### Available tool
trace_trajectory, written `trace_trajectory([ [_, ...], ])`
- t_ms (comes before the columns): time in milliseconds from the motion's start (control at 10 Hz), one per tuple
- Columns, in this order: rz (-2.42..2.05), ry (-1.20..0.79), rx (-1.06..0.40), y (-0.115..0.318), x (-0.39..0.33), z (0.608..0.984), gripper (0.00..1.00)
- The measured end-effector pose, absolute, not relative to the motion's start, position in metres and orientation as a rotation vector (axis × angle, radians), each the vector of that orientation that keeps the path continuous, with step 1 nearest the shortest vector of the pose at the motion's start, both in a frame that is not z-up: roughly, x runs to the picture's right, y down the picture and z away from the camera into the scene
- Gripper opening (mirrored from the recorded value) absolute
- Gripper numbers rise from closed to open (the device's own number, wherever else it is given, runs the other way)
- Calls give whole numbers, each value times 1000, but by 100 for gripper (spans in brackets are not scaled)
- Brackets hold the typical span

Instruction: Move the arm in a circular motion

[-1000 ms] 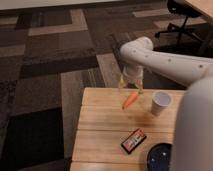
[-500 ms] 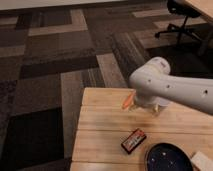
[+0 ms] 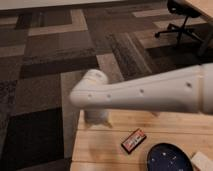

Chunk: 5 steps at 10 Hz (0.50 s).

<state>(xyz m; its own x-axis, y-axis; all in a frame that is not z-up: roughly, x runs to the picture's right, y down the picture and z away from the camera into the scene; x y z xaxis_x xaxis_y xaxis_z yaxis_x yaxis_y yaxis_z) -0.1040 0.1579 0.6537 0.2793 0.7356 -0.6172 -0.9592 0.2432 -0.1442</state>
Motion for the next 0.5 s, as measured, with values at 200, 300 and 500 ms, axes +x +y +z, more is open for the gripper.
trace_trajectory([
  [200,1058,400,-540,115,-139,689,65],
  [300,1025,385,-513,88,-137,707,65],
  [500,1024,382,-484,59,-122,726,65],
])
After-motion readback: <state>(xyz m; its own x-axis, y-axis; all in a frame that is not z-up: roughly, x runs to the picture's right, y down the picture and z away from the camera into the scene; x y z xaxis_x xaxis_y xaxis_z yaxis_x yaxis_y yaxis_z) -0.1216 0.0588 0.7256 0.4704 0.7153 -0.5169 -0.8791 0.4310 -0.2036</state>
